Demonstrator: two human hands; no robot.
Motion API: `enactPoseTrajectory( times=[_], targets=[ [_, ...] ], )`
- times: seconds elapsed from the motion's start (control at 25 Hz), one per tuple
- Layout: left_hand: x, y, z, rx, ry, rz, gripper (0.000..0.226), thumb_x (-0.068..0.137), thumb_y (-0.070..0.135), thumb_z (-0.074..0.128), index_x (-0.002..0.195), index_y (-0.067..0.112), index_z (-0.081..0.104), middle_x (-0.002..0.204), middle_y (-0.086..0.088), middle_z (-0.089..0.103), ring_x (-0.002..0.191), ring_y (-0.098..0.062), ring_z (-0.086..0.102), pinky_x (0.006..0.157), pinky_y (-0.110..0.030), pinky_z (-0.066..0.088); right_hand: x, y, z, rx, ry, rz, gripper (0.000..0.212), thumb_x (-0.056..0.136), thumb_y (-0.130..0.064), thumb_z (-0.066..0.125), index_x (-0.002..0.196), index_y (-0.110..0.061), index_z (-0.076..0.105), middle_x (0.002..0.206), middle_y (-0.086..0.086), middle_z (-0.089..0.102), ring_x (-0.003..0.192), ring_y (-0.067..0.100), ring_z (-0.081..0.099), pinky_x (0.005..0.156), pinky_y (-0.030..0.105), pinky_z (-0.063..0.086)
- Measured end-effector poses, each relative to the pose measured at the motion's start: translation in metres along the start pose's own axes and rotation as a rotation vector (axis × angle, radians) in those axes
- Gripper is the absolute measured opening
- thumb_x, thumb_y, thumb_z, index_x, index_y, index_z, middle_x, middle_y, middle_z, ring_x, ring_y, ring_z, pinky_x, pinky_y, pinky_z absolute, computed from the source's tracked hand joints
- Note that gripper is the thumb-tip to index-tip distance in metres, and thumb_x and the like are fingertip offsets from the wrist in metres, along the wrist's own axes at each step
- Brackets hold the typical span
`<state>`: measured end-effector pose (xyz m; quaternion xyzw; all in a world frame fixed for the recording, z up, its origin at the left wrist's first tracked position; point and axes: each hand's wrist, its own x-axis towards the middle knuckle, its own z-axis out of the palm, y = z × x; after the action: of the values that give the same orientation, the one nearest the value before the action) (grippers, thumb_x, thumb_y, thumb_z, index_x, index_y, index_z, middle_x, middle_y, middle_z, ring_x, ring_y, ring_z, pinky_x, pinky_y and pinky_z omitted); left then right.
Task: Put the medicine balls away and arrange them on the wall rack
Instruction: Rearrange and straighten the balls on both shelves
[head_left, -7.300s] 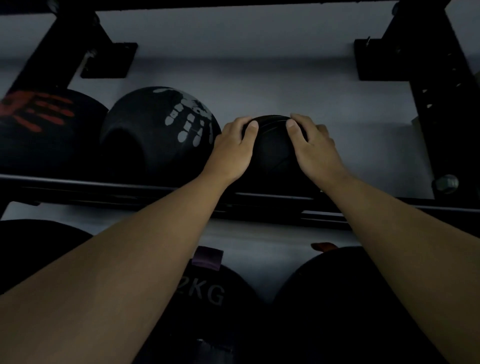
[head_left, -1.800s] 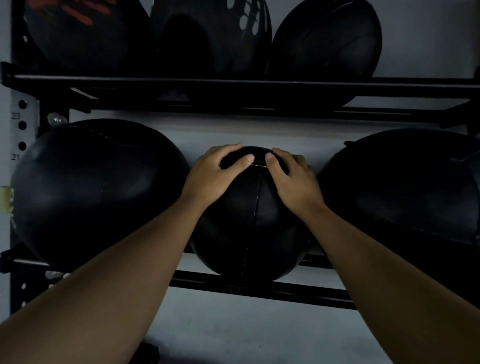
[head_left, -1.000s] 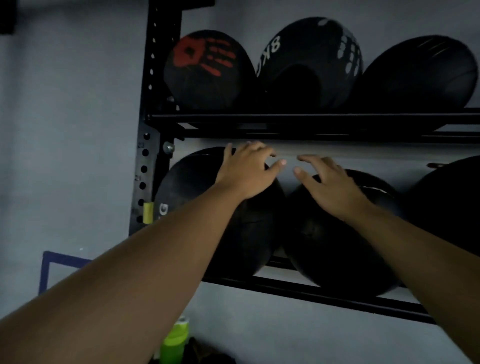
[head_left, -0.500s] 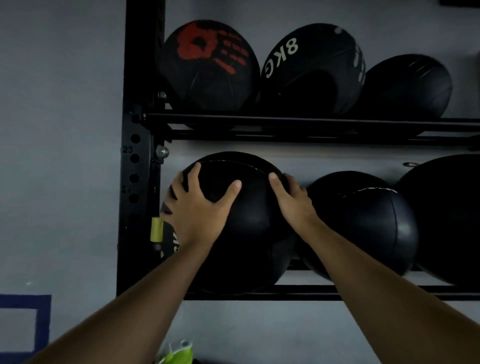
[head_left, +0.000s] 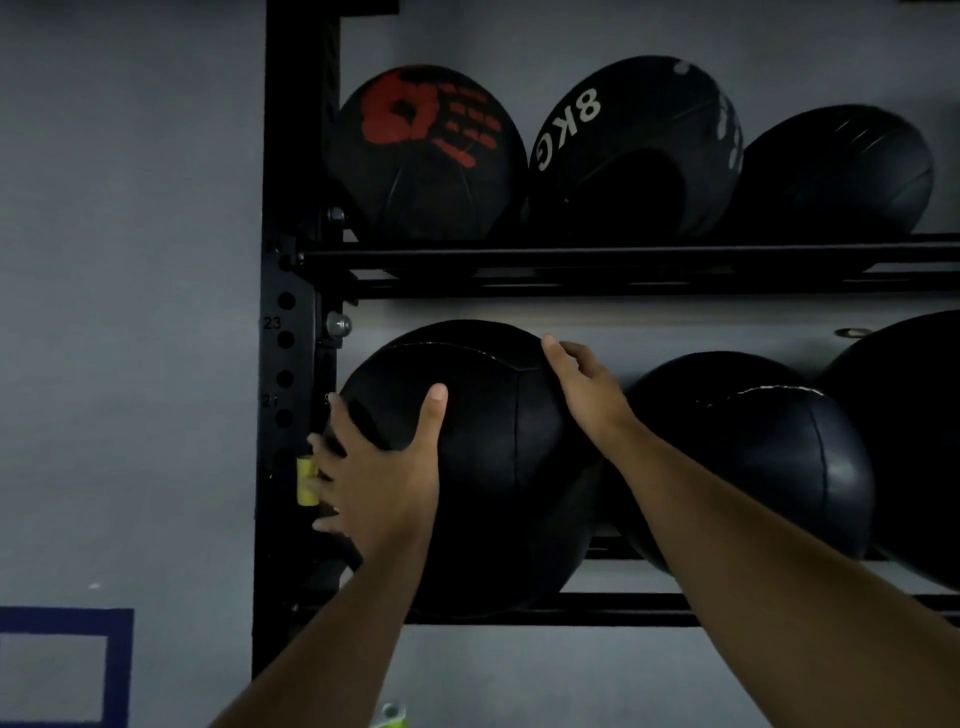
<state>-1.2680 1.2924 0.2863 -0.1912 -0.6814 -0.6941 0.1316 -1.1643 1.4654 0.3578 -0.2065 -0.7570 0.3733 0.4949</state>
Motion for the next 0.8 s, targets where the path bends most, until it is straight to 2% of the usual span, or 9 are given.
enactPoseTrajectory(
  times=[0.12, 0.2, 0.28, 0.36, 0.48, 0.6, 0.68, 0.8],
  targets=[
    [0.002, -0.001, 0.003, -0.004, 0.026, 0.007, 0.121, 0.063, 0.101, 0.044, 0.165, 0.040, 0.022, 0.175, -0.013, 0.021, 0.159, -0.048, 0.021, 0.121, -0.076, 0.020, 0.011, 0.004, -0.001, 0.076, -0.081, 0.039, 0.072, 0.089, -0.078, 0.051, 0.147, -0.035, 0.056, 0.150, -0.002, 0.058, 0.140, 0.023, 0.051, 0.117, 0.039, 0.037],
    [0.003, 0.003, 0.008, 0.001, 0.065, -0.001, 0.110, 0.071, 0.094, 0.051, 0.163, 0.040, 0.026, 0.172, -0.012, 0.026, 0.157, -0.047, 0.025, 0.120, -0.074, 0.021, 0.011, 0.003, -0.004, 0.096, -0.097, 0.053, 0.075, 0.086, -0.079, 0.053, 0.146, -0.033, 0.058, 0.147, -0.001, 0.060, 0.137, 0.024, 0.054, 0.116, 0.041, 0.039],
    [0.007, 0.006, 0.010, -0.009, 0.077, 0.010, 0.102, 0.075, 0.089, 0.056, 0.162, 0.041, 0.031, 0.171, -0.010, 0.030, 0.156, -0.045, 0.027, 0.120, -0.072, 0.023, 0.005, 0.004, -0.007, 0.128, -0.047, 0.053, 0.076, 0.083, -0.079, 0.056, 0.142, -0.031, 0.060, 0.141, 0.000, 0.063, 0.131, 0.025, 0.058, 0.113, 0.041, 0.044],
    [0.013, 0.003, 0.011, -0.076, 0.048, 0.042, 0.103, 0.070, 0.091, 0.057, 0.159, 0.044, 0.036, 0.169, -0.008, 0.035, 0.154, -0.043, 0.032, 0.121, -0.071, 0.026, -0.002, 0.008, -0.011, 0.132, 0.011, 0.049, 0.078, 0.076, -0.083, 0.057, 0.136, -0.034, 0.062, 0.134, -0.001, 0.065, 0.125, 0.025, 0.061, 0.109, 0.042, 0.048],
    [0.023, -0.015, 0.002, -0.263, -0.010, 0.064, 0.107, 0.061, 0.091, 0.059, 0.155, 0.045, 0.042, 0.164, -0.005, 0.043, 0.150, -0.038, 0.043, 0.120, -0.066, 0.037, -0.011, 0.005, -0.013, 0.039, 0.021, 0.005, 0.081, 0.064, -0.092, 0.052, 0.125, -0.039, 0.060, 0.127, -0.002, 0.063, 0.123, 0.027, 0.060, 0.108, 0.049, 0.048],
    [0.029, -0.018, -0.013, -0.322, -0.098, 0.070, 0.104, 0.063, 0.082, 0.064, 0.155, 0.037, 0.045, 0.158, -0.004, 0.051, 0.144, -0.034, 0.051, 0.119, -0.059, 0.044, -0.007, 0.000, -0.015, -0.132, 0.058, -0.061, 0.078, 0.067, -0.094, 0.040, 0.121, -0.040, 0.053, 0.123, -0.002, 0.050, 0.130, 0.033, 0.050, 0.110, 0.053, 0.041],
    [0.029, -0.002, -0.013, -0.219, -0.057, 0.145, 0.091, 0.069, 0.076, 0.056, 0.150, 0.033, 0.052, 0.155, -0.003, 0.055, 0.145, -0.033, 0.051, 0.120, -0.061, 0.039, -0.002, 0.003, -0.015, -0.177, 0.016, -0.085, 0.076, 0.074, -0.092, 0.036, 0.127, -0.039, 0.048, 0.127, 0.000, 0.044, 0.135, 0.035, 0.042, 0.109, 0.051, 0.036],
    [0.019, 0.021, -0.001, 0.039, -0.012, 0.378, 0.075, 0.089, 0.075, 0.043, 0.157, 0.042, 0.043, 0.173, 0.001, 0.035, 0.161, -0.030, 0.031, 0.126, -0.069, 0.022, 0.005, 0.017, -0.008, -0.063, -0.020, -0.111, 0.076, 0.085, -0.086, 0.036, 0.149, -0.045, 0.042, 0.151, 0.002, 0.043, 0.147, 0.034, 0.035, 0.116, 0.049, 0.032]
  ],
)
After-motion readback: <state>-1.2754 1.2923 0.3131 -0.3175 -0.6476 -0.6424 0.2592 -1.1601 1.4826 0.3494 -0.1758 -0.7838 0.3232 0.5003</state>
